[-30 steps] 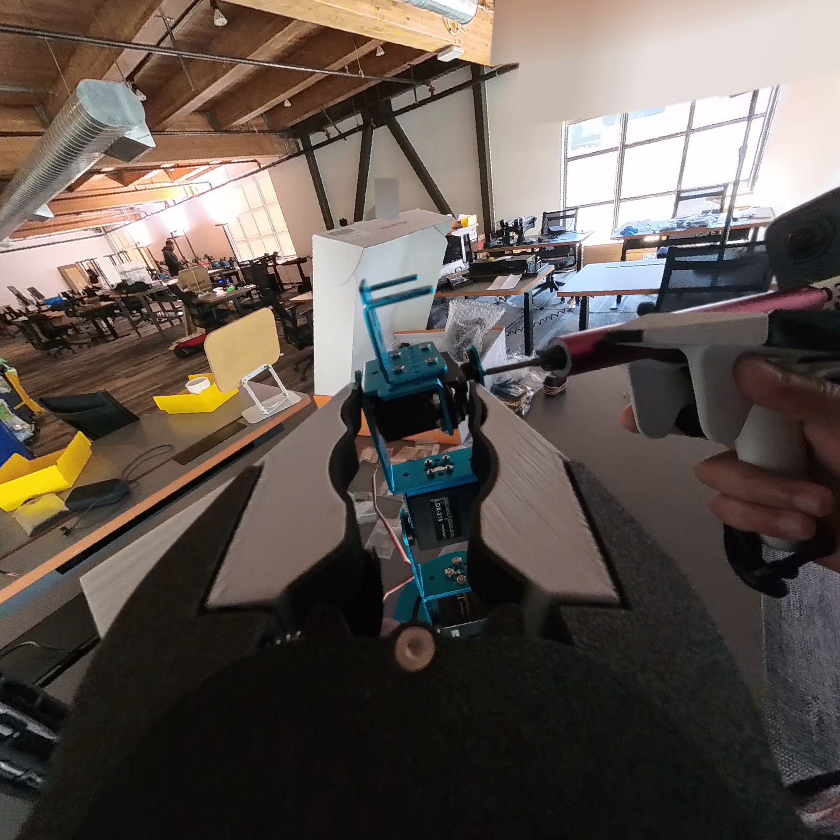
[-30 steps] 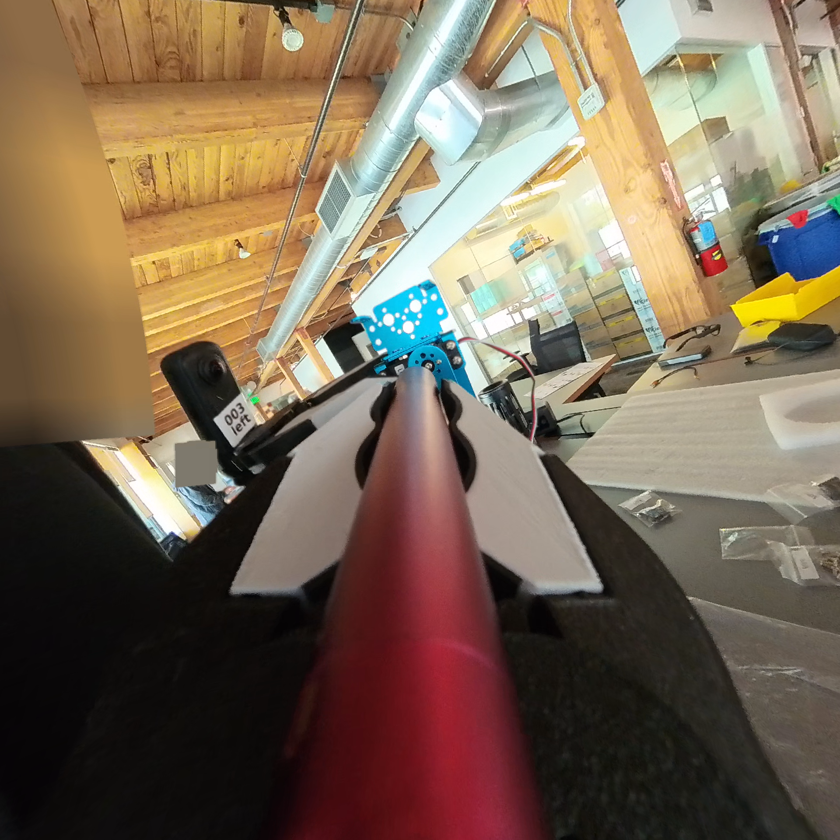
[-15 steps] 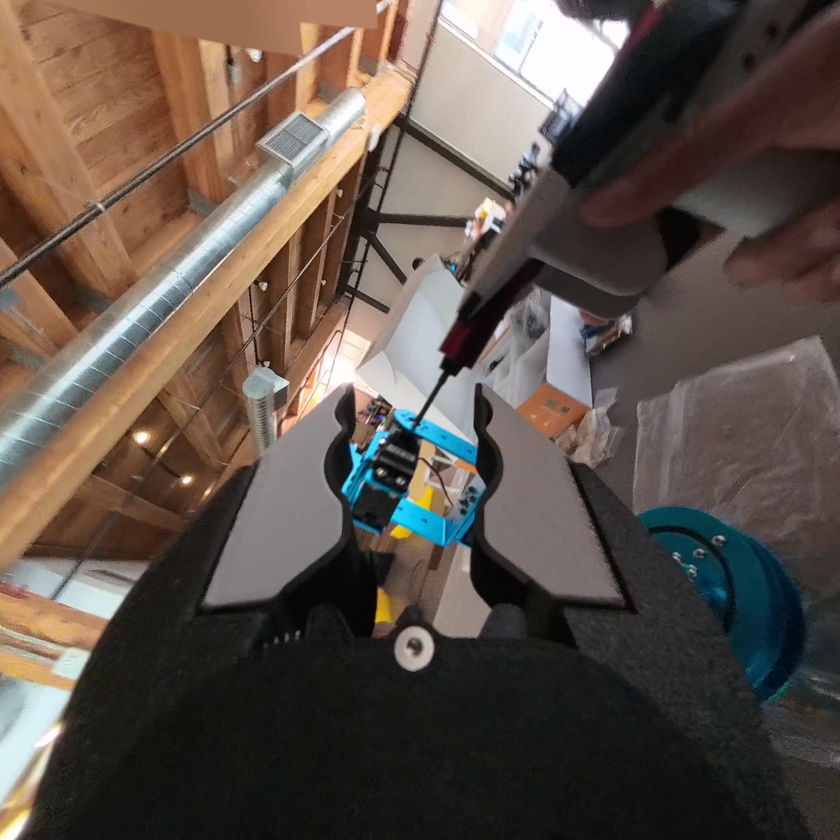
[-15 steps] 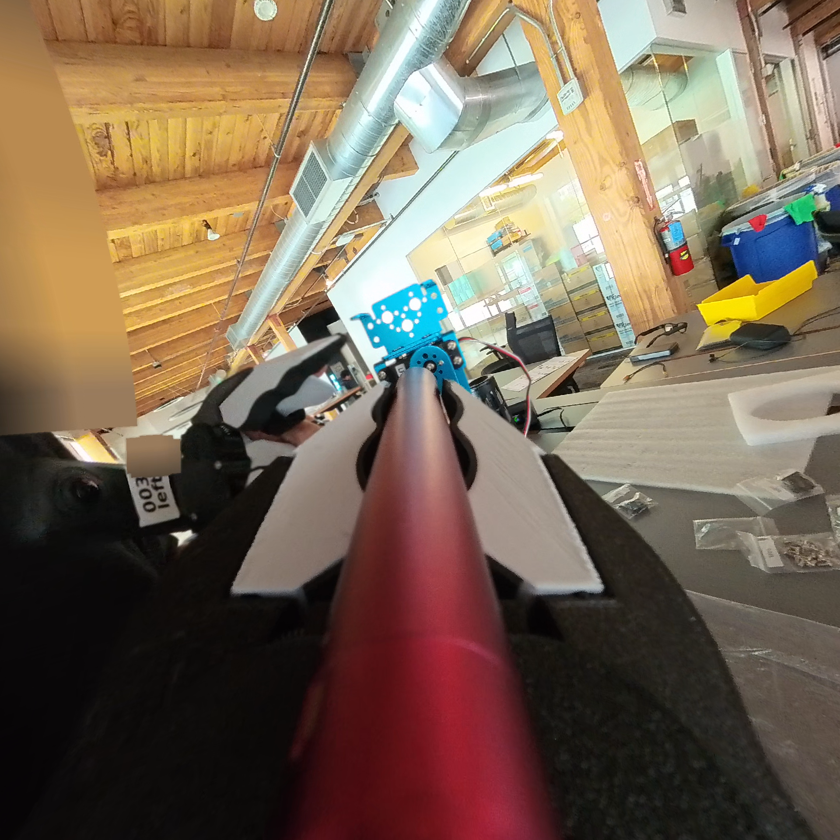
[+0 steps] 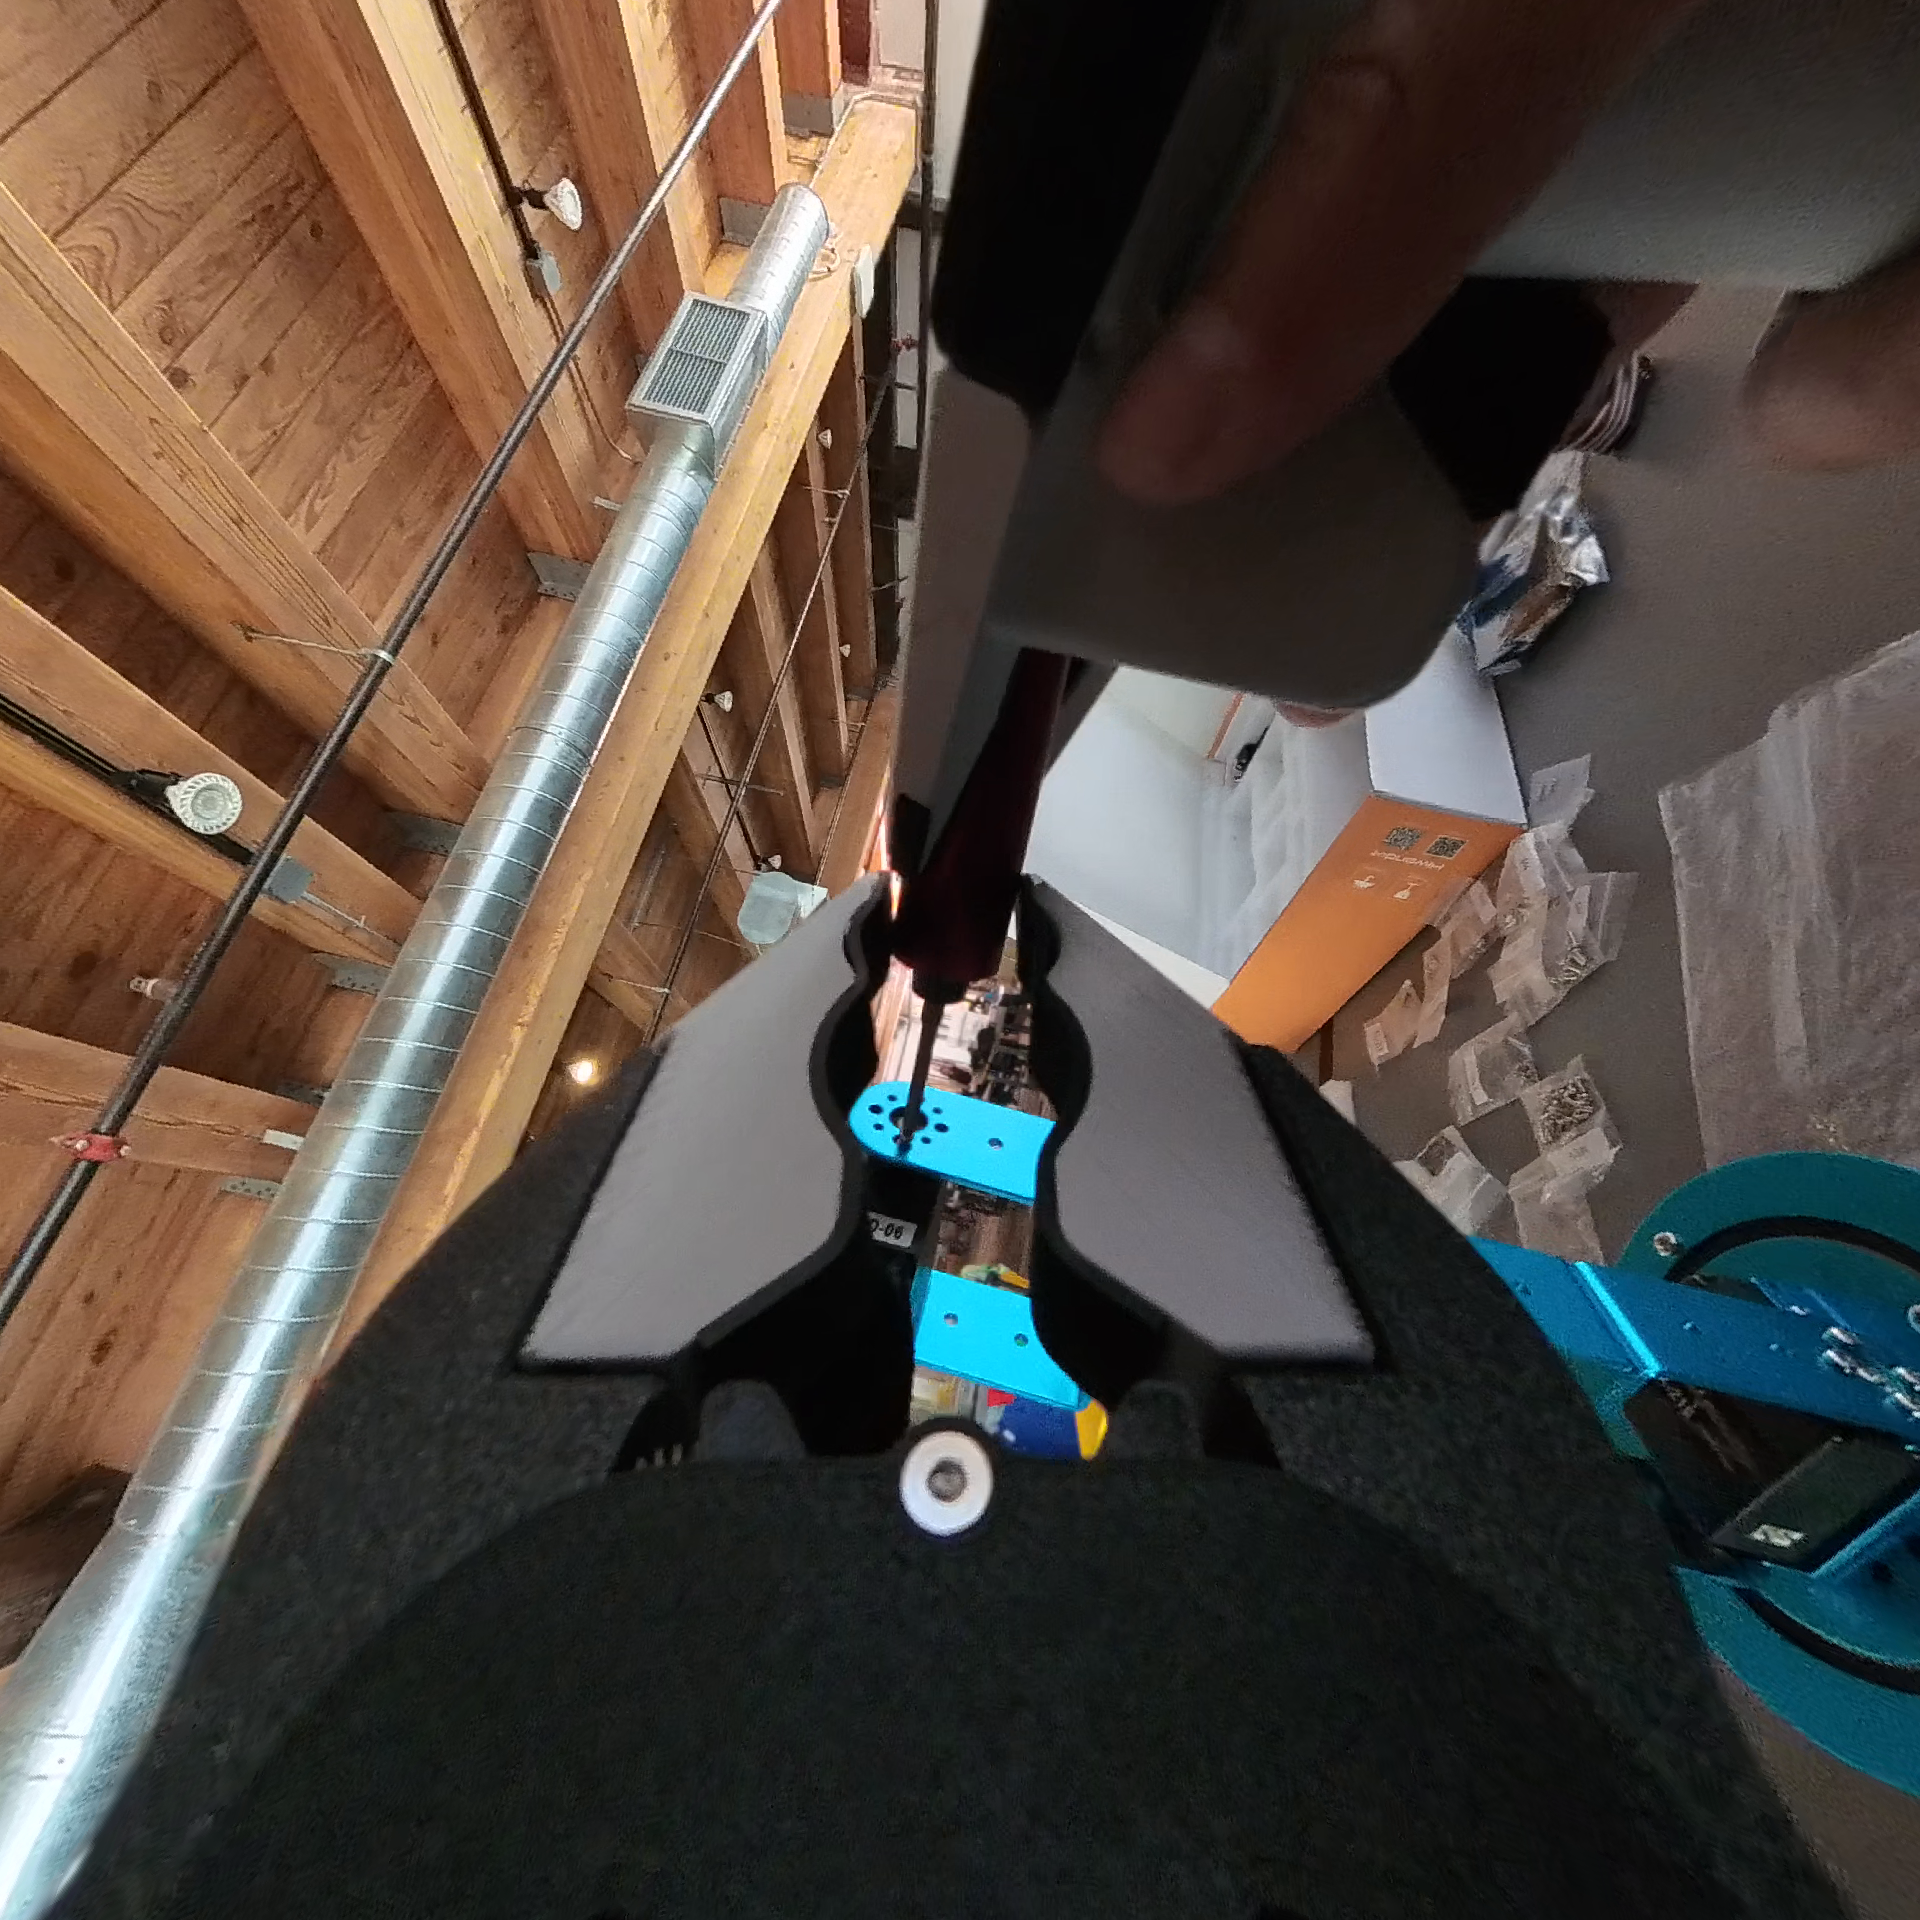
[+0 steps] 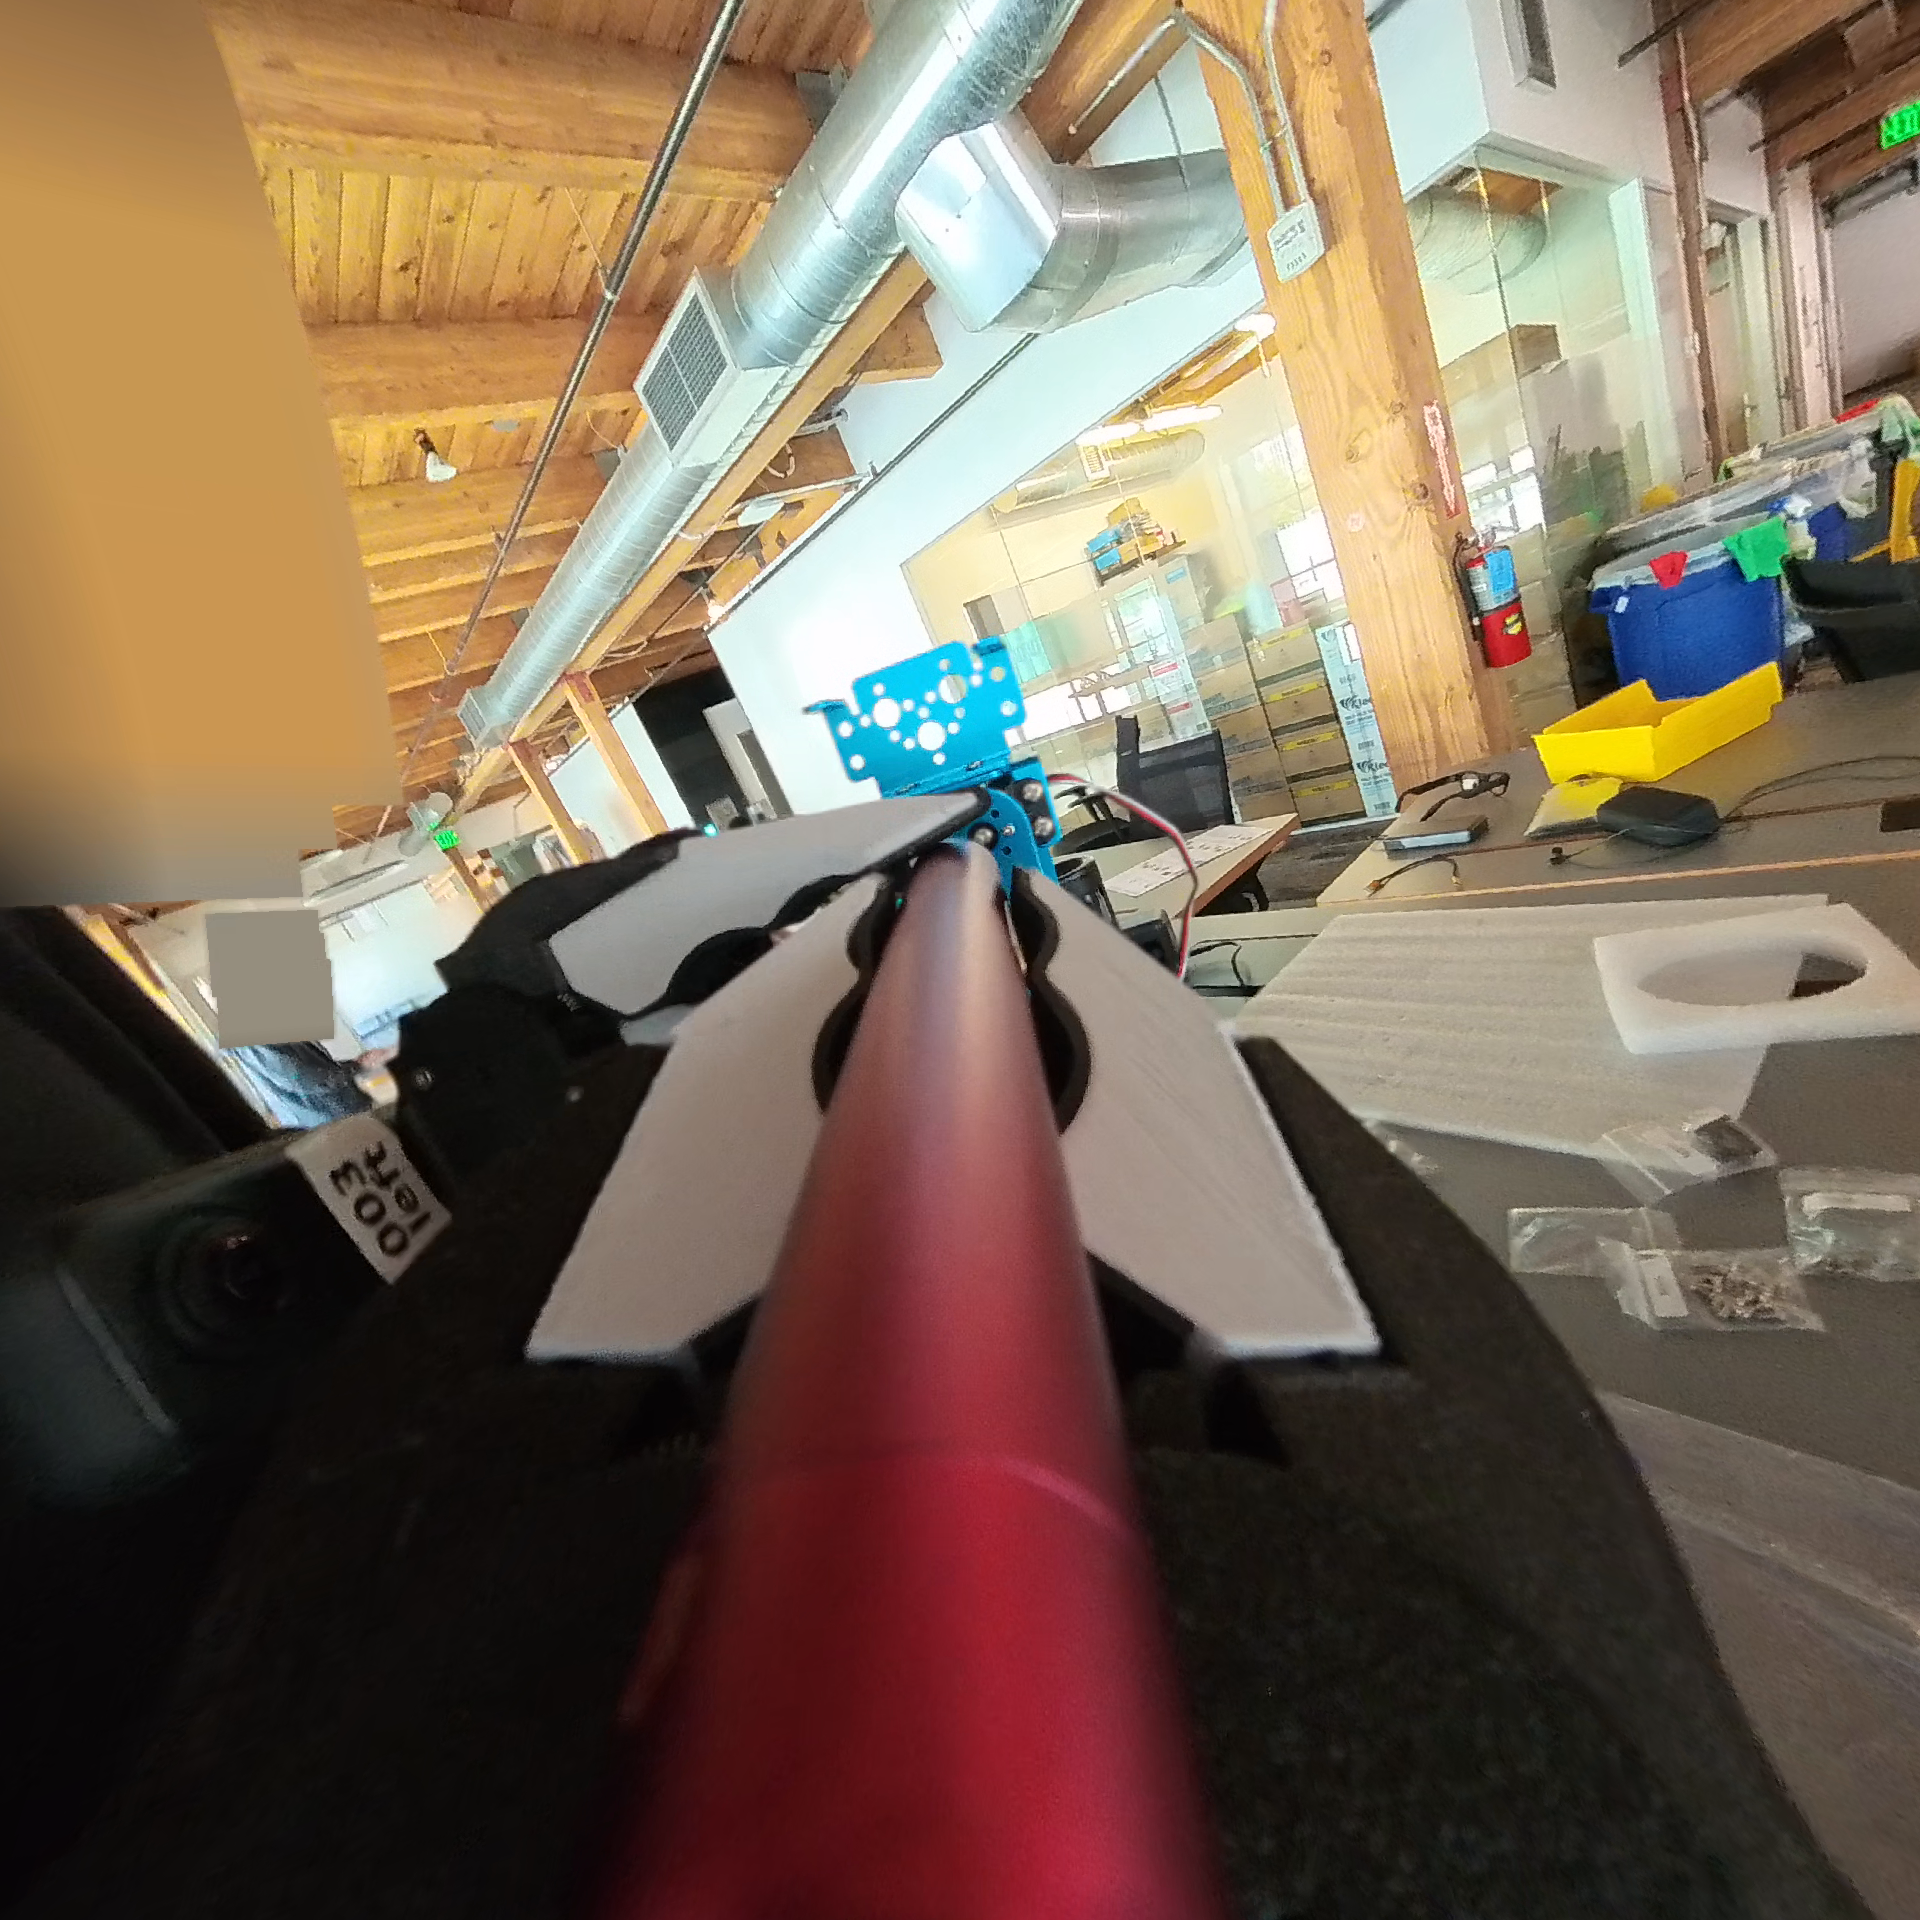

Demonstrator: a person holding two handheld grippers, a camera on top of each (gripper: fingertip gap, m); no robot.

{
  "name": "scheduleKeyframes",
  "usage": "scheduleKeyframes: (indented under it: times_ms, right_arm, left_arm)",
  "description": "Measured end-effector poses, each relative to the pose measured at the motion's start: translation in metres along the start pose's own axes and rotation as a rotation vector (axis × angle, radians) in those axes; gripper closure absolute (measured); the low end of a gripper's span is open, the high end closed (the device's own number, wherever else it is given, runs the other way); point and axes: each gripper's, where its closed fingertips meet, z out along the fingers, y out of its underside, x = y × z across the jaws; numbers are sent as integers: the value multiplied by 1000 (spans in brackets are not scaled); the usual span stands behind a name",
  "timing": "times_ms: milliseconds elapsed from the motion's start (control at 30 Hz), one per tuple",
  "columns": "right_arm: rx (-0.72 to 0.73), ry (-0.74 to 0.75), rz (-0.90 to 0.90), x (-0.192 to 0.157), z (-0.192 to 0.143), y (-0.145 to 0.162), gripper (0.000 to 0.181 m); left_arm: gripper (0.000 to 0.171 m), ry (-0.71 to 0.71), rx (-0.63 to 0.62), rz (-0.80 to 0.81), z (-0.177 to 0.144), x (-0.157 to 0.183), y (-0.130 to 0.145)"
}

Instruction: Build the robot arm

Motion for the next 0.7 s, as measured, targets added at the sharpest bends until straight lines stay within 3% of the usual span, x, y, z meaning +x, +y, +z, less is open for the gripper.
scheduleKeyframes:
  times_ms: [133,367,567,700]
  right_arm:
    - [-35,-72,-121,-4,-3,4,152]
    - [-112,-88,-402,0,-6,8,157]
    - [-81,-99,-502,-4,-1,3,158]
    - [-84,-70,-474,-1,0,-1,151]
  left_arm:
    - [149,35,17,-3,-1,1,0]
    - [150,54,17,-16,-2,1,-1]
    - [150,50,23,-2,-3,0,-1]
    - [150,24,23,3,-3,-2,-1]
